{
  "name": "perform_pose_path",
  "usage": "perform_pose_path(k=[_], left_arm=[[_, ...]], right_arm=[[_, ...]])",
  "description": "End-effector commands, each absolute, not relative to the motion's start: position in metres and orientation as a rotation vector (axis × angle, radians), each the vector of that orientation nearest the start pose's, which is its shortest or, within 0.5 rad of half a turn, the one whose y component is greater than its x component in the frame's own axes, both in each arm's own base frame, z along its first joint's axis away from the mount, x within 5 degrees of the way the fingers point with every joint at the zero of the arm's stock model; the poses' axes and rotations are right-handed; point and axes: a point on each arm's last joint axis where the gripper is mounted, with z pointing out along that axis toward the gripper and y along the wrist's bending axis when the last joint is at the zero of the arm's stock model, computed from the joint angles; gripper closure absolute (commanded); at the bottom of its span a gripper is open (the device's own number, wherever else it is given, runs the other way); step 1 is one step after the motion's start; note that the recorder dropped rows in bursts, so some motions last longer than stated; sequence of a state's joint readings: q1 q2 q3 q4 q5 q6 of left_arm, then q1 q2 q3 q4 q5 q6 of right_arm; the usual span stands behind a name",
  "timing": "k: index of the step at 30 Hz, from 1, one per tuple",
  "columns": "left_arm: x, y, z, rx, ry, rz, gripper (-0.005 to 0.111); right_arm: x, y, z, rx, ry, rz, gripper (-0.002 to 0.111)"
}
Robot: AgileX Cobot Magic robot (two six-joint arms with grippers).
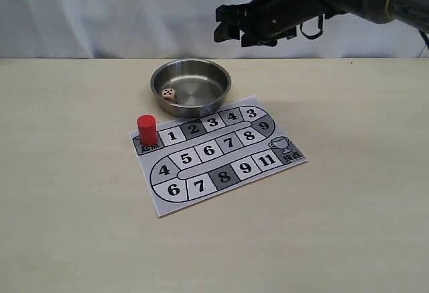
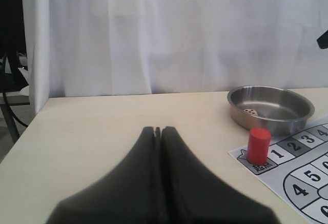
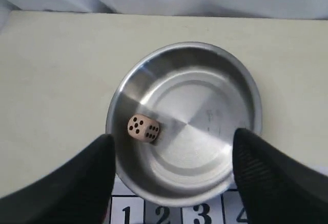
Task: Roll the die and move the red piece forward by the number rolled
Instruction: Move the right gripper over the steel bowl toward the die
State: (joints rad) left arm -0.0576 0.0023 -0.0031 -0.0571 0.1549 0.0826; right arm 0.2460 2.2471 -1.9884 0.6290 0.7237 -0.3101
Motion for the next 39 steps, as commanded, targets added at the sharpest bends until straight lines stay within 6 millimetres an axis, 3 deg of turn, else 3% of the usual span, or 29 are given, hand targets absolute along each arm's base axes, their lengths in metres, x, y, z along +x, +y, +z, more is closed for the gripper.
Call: perform_pose_path(k=[1,7,9,16,21,32,39], left_arm=[[0.056,-0.004,0.2,0.069,1.627,-0.036,0.107],[0.056,-0.004,0.2,0.069,1.627,-0.036,0.107],[0.056,-0.004,0.2,0.069,1.627,-0.036,0.107],[0.056,-0.004,0.2,0.069,1.627,-0.036,0.107],[0.056,-0.004,0.2,0.069,1.627,-0.036,0.107],[0.056,-0.004,0.2,0.069,1.627,-0.036,0.107],[0.056,-0.004,0.2,0.069,1.627,-0.036,0.107]], right_arm=[[0.495,0.183,0.23,-0.347,2.36,0.695,0.046],[0.497,0.207,0.223,-0.592,2.345,0.485,0.046],[0.499,0.208,0.222,-0.58,2.374,0.454,0.046],[0.507,0.209,0.221,-0.391,2.46,0.555,0.046],[0.508,0.224,0.21,-0.372,2.426,0.698,0.046],[0.508,0.222,0.205,-0.455,2.421,0.674,0.046],[0.501,0.229,0.206,-0.396,2.476,0.833,0.046]])
